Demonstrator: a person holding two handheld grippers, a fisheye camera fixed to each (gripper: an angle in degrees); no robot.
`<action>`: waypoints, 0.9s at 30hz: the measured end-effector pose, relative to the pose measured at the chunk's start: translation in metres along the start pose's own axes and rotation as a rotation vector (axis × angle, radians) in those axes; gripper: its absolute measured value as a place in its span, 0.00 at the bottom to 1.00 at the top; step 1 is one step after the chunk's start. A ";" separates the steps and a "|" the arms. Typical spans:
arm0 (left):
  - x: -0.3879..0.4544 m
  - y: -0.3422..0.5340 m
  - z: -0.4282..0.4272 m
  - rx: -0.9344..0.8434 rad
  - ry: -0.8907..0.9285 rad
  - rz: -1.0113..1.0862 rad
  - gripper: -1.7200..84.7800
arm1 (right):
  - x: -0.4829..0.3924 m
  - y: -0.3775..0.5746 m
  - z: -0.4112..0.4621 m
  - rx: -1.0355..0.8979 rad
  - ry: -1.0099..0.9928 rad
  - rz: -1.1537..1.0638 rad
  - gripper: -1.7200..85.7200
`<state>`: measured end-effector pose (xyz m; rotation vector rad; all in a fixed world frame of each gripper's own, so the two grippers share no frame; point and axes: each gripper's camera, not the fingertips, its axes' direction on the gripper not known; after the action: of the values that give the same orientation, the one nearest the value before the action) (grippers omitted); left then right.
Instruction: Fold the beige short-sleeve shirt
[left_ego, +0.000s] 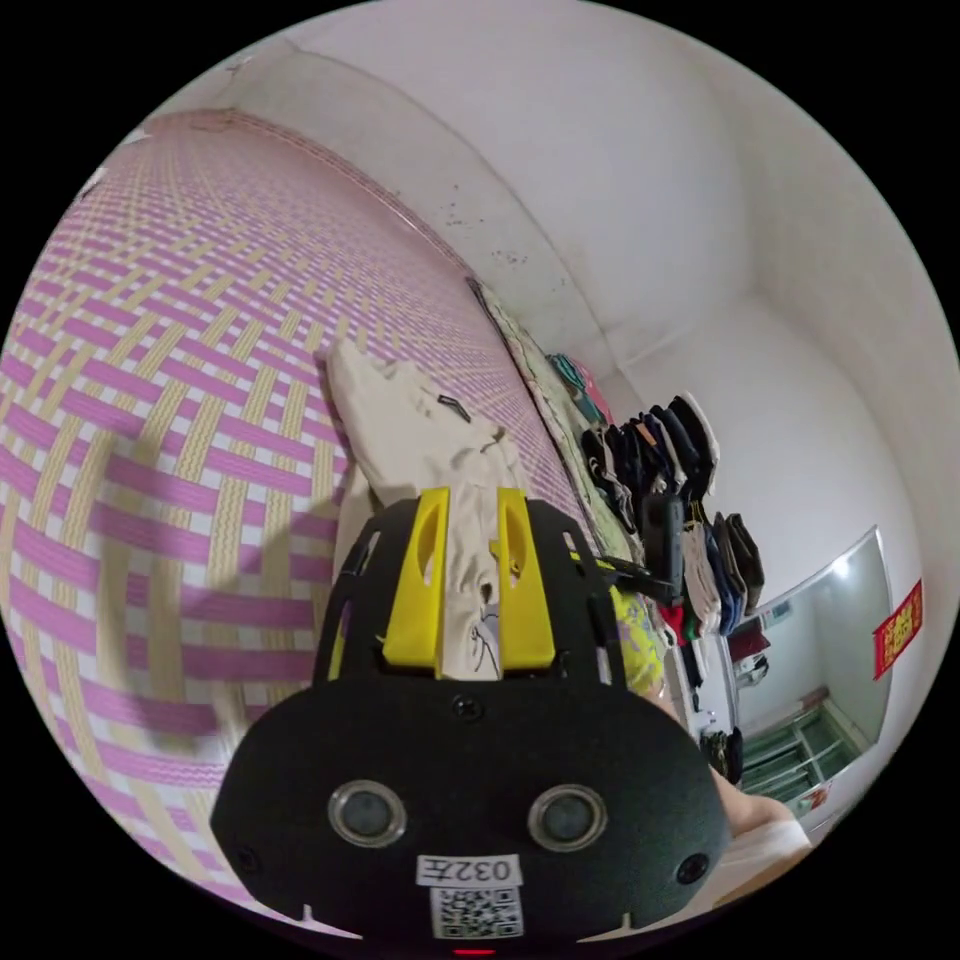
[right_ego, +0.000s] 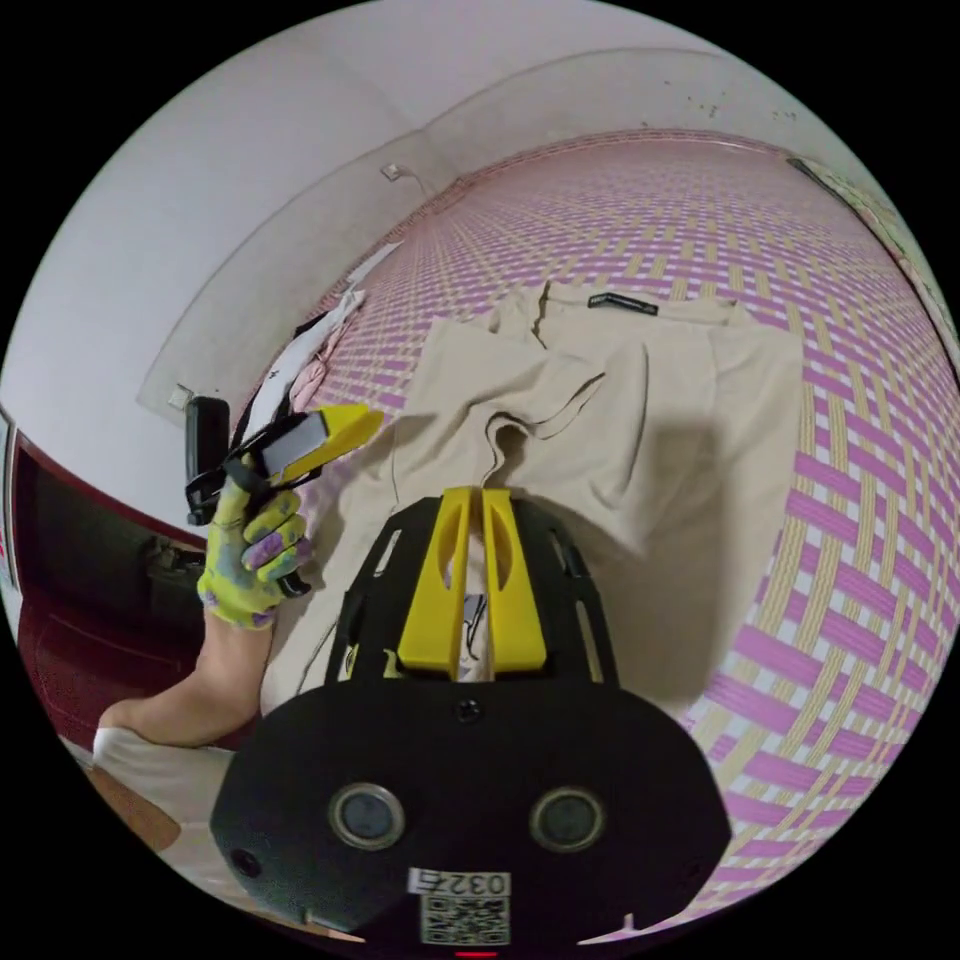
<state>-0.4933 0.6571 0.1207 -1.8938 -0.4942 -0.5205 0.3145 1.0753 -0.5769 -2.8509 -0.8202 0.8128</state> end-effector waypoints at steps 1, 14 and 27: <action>-0.005 -0.004 0.001 -0.010 0.017 -0.014 0.06 | -0.012 0.002 -0.008 0.021 -0.006 -0.035 0.03; 0.014 -0.040 -0.020 -0.099 -0.066 -0.114 0.04 | -0.017 -0.043 -0.044 0.089 0.103 -0.039 0.11; 0.045 -0.057 -0.048 -0.109 -0.063 -0.131 0.02 | -0.042 -0.126 0.001 -0.094 0.182 -0.190 0.02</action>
<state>-0.4946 0.6369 0.2053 -1.9951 -0.6458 -0.5855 0.2239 1.1613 -0.5326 -2.8144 -1.1067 0.4974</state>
